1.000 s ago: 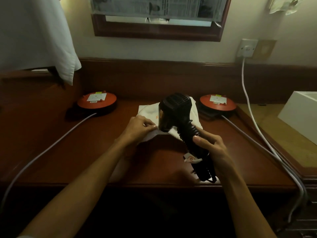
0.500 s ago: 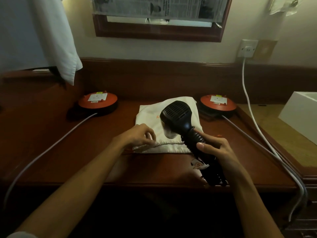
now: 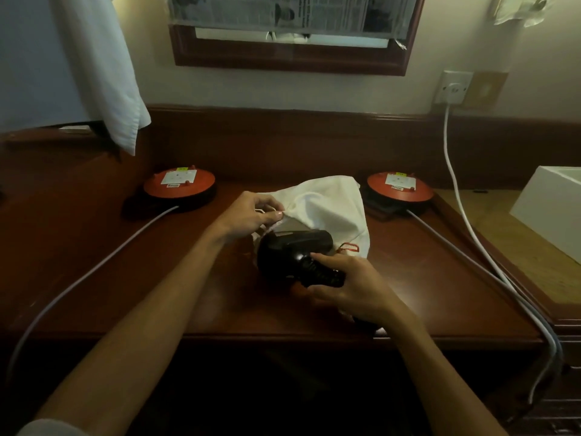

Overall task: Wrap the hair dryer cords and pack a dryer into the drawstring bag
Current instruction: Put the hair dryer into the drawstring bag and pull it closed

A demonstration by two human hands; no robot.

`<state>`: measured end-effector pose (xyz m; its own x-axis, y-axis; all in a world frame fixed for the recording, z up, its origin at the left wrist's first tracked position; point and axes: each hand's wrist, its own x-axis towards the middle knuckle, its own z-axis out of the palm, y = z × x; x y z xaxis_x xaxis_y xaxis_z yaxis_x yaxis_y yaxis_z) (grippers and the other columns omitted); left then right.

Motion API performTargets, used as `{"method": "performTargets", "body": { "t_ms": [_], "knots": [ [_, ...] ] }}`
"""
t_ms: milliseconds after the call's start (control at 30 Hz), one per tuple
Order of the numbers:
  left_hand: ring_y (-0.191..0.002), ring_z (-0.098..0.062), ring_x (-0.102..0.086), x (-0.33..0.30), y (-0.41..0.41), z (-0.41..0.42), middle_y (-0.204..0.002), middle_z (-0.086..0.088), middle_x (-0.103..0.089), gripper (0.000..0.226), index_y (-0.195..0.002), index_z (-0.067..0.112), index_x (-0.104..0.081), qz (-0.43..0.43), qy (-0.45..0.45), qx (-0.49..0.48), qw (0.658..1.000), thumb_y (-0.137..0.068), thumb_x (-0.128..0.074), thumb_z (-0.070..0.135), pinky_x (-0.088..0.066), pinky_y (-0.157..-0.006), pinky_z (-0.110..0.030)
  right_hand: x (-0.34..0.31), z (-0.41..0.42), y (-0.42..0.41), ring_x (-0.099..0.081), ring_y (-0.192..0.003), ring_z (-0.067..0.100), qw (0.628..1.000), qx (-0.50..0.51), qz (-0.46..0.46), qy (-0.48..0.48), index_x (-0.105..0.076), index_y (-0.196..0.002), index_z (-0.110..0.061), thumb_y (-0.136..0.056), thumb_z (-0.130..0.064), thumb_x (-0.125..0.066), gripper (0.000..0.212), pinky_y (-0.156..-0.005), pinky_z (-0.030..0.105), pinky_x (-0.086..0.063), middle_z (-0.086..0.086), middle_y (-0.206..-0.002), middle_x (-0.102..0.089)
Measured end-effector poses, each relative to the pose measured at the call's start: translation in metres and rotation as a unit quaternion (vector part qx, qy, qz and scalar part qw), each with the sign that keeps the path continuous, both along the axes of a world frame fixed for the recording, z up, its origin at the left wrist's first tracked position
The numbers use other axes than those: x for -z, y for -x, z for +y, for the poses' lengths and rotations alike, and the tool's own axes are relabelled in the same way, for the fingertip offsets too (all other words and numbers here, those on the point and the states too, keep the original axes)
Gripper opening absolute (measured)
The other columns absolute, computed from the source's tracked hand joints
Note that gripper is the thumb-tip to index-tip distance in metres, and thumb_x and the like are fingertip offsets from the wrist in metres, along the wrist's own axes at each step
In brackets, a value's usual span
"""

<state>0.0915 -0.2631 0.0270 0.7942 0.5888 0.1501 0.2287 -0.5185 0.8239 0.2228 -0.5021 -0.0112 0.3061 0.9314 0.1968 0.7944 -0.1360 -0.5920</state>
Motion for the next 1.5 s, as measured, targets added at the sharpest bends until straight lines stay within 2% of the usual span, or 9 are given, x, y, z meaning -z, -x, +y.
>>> {"method": "performTargets", "body": {
  "t_ms": [133,333,467,767,967,1133,1300,1367,1500],
  "knots": [
    [-0.102,-0.025,-0.069,-0.007,0.004,-0.001,-0.105,-0.009,-0.073,0.008,-0.097,0.020,-0.077,-0.033,-0.009,-0.008,0.999,-0.094,-0.070,0.016,-0.058,-0.085,-0.044,0.003,0.022,0.003,-0.062,-0.107,0.017,0.988,0.049,-0.140,0.035,-0.047,-0.149,-0.029,-0.090,-0.050,-0.069,0.067,-0.088,0.041,-0.056,-0.002,-0.121,-0.064],
    [-0.100,-0.022,-0.069,-0.012,-0.001,-0.008,-0.105,-0.006,-0.070,0.014,-0.095,0.028,-0.073,-0.103,-0.021,-0.037,0.994,-0.097,-0.066,0.016,-0.060,-0.076,-0.034,0.007,0.015,-0.001,-0.063,-0.083,0.008,0.998,-0.012,-0.061,0.034,-0.045,-0.150,-0.034,-0.091,-0.050,-0.067,0.065,-0.078,0.042,-0.060,-0.008,-0.117,-0.064],
    [-0.099,-0.015,-0.067,-0.014,0.000,-0.019,-0.103,-0.006,-0.070,0.009,-0.101,0.017,-0.076,-0.090,0.033,0.029,0.995,-0.096,-0.068,0.016,-0.056,-0.078,-0.030,0.004,0.024,0.007,-0.067,-0.093,0.018,0.997,0.022,-0.077,-0.010,-0.055,-0.140,-0.026,-0.093,-0.042,-0.068,0.052,-0.079,0.046,-0.060,0.000,-0.115,-0.069],
    [-0.090,-0.026,-0.071,-0.053,-0.001,-0.021,-0.094,-0.004,-0.073,0.010,-0.101,0.021,-0.078,-0.032,-0.104,0.054,0.993,-0.095,-0.071,0.019,-0.062,-0.075,-0.041,-0.023,0.069,0.015,-0.071,-0.095,0.025,0.990,0.072,-0.100,-0.070,-0.063,-0.127,-0.017,-0.094,-0.037,-0.067,0.039,-0.078,0.048,-0.060,0.006,-0.113,-0.073],
    [-0.089,-0.028,-0.071,-0.041,0.001,-0.025,-0.095,-0.007,-0.073,0.008,-0.098,0.020,-0.078,-0.047,-0.091,0.061,0.993,-0.094,-0.071,0.019,-0.061,-0.079,-0.050,-0.009,0.092,0.011,-0.067,-0.089,0.028,0.964,0.061,-0.258,-0.025,-0.061,-0.122,-0.013,-0.097,-0.032,-0.061,0.031,-0.076,0.041,-0.059,0.011,-0.108,-0.070],
    [-0.096,-0.027,-0.071,-0.035,-0.004,-0.027,-0.100,-0.005,-0.074,0.009,-0.097,0.023,-0.077,-0.100,-0.061,0.029,0.993,-0.094,-0.071,0.019,-0.062,-0.080,-0.051,0.007,0.102,0.005,-0.063,-0.107,0.031,0.944,0.048,-0.326,0.027,-0.051,-0.138,-0.012,-0.102,-0.027,-0.055,0.039,-0.086,0.043,-0.055,0.015,-0.120,-0.066],
    [-0.096,-0.022,-0.071,-0.035,-0.005,-0.020,-0.096,-0.003,-0.075,0.011,-0.095,0.024,-0.077,-0.190,-0.048,-0.032,0.980,-0.095,-0.070,0.016,-0.060,-0.087,-0.044,0.003,0.094,-0.005,-0.059,-0.121,0.031,0.979,0.060,-0.177,0.080,-0.029,-0.155,-0.018,-0.094,-0.037,-0.065,0.073,-0.093,0.046,-0.056,0.013,-0.139,-0.056],
    [-0.097,-0.022,-0.070,-0.036,-0.003,-0.017,-0.097,-0.003,-0.075,0.012,-0.094,0.025,-0.077,-0.206,-0.046,-0.038,0.977,-0.094,-0.069,0.016,-0.060,-0.087,-0.045,0.006,0.080,-0.009,-0.055,-0.126,0.035,0.966,0.090,-0.205,0.128,-0.022,-0.156,-0.017,-0.089,-0.043,-0.067,0.085,-0.099,0.050,-0.050,0.013,-0.143,-0.054],
    [-0.098,-0.019,-0.069,-0.040,-0.003,-0.019,-0.099,-0.004,-0.074,0.010,-0.097,0.023,-0.078,-0.195,-0.049,-0.037,0.979,-0.095,-0.069,0.018,-0.060,-0.088,-0.044,0.013,0.064,-0.011,-0.064,-0.101,0.031,0.946,0.127,-0.279,0.107,-0.055,-0.120,-0.013,-0.091,-0.034,-0.063,0.037,-0.083,0.042,-0.050,0.009,-0.116,-0.068]
  ]
}}
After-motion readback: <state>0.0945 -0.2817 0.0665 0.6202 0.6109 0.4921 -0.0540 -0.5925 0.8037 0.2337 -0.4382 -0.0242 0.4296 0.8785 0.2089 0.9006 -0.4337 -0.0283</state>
